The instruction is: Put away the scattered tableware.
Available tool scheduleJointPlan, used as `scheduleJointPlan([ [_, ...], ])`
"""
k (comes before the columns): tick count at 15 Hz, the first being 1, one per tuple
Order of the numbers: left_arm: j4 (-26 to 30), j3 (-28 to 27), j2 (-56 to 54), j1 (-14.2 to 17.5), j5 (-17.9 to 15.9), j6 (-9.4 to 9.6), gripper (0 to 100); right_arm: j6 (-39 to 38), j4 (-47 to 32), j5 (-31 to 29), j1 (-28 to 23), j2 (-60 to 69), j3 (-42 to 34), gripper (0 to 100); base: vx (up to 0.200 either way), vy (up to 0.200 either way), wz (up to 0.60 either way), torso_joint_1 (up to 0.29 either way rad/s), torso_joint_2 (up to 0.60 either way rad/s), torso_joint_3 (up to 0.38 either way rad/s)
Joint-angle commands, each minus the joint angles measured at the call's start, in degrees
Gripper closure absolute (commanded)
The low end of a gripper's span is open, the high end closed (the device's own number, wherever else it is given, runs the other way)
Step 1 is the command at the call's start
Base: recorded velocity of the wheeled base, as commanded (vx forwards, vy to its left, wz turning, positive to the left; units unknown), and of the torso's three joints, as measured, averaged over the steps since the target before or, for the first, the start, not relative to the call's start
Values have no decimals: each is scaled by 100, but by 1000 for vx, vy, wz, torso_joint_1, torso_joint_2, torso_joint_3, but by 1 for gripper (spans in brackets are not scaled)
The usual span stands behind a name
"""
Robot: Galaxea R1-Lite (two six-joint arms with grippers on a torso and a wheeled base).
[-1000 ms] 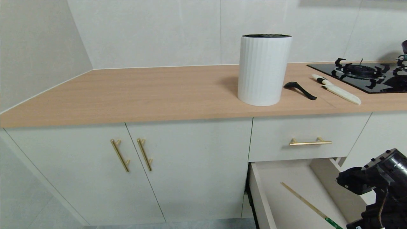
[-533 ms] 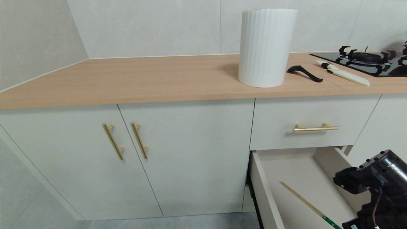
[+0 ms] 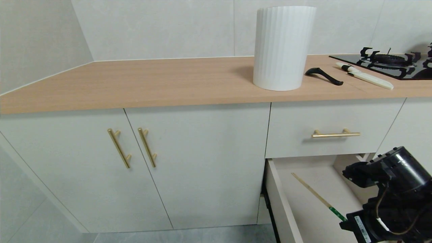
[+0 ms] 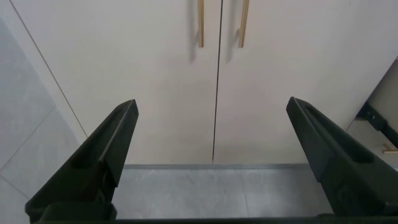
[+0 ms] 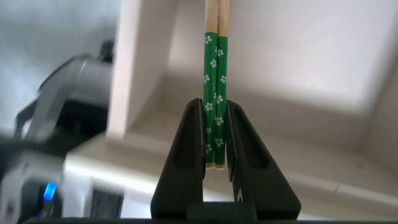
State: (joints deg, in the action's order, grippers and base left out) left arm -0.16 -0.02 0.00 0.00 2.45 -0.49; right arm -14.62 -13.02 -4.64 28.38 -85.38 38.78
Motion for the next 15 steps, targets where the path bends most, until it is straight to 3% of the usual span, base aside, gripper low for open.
scheduleJointPlan([
  [1,-2,2,0,0,1,-4,0,-24,186,-274,-307,-1305,534,100,0,0,0,0,0,0],
  [5,-2,2,0,0,10,-4,0,-24,203,-318,-491,-2457,1264,100,0,0,0,0,0,0],
  [8,-2,2,0,0,1,-4,0,-32,379,-362,-526,-3257,1352,100,0,0,0,0,0,0],
  [11,-2,2,0,0,1,-4,0,-41,1188,-485,-544,-3916,1246,100,0,0,0,0,0,0],
  [15,-2,2,0,0,1,-4,0,-24,1697,-494,-553,-4382,1185,100,0,0,0,0,0,0],
])
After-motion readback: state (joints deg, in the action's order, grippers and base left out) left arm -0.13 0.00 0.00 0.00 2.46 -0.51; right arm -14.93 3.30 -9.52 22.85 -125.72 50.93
